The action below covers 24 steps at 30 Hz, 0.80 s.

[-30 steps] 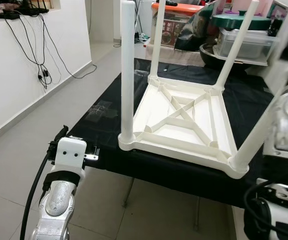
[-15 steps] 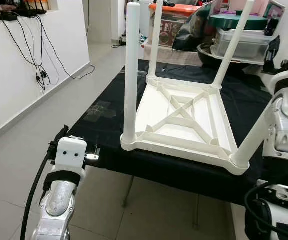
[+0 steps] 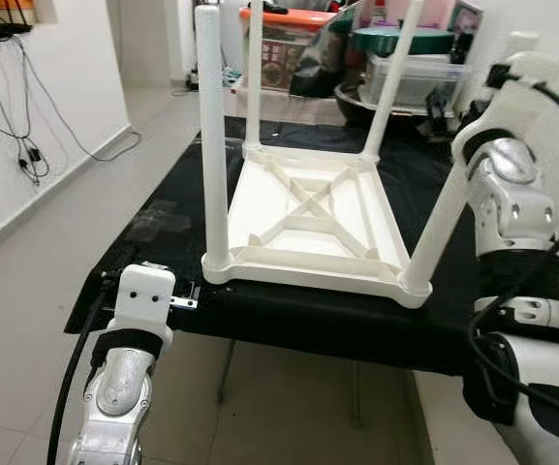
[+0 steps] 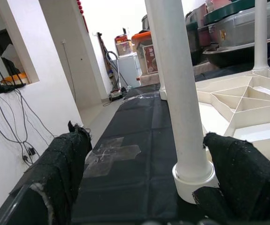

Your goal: Building children table

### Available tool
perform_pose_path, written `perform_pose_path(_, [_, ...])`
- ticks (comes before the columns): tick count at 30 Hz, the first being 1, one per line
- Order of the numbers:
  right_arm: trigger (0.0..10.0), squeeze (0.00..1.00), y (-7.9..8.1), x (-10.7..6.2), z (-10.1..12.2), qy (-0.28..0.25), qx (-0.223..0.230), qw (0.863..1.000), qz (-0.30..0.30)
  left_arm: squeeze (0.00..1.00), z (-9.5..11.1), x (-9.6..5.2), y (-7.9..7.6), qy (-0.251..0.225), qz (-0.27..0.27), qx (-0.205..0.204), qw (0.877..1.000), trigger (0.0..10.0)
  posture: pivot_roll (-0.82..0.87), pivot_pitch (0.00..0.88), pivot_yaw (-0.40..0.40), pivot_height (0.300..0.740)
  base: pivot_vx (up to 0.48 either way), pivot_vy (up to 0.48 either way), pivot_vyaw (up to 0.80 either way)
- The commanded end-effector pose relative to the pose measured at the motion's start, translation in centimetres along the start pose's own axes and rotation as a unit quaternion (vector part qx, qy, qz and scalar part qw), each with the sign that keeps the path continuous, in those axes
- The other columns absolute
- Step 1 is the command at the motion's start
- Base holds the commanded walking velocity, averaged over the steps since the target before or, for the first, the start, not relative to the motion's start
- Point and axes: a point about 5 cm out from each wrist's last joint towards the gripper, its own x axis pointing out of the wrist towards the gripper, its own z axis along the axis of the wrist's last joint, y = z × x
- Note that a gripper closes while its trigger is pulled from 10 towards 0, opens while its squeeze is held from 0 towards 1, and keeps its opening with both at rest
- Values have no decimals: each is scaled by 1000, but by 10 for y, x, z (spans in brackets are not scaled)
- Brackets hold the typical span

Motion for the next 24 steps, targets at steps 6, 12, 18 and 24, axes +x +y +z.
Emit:
perform_pose_path(6, [4549,0,15,0,-11,40,32,998,43,0,-3,0,-2,5,-3,2,1000,10000,39,0,-119,740,0,0,0])
perform_pose_path(12, [0,0,20,4,-6,38,102,992,62,0,-4,0,-3,6,-6,3,1000,10000,47,0,-121,740,0,0,0])
perform_pose_path(18, [0,0,19,12,6,60,200,976,63,0,-4,0,-3,7,-6,4,1000,10000,49,0,-122,740,0,0,0])
perform_pose_path(24, [0,0,13,14,-24,158,325,932,-2,0,-5,-2,-3,8,-5,5,1000,10000,51,0,-130,740,0,0,0])
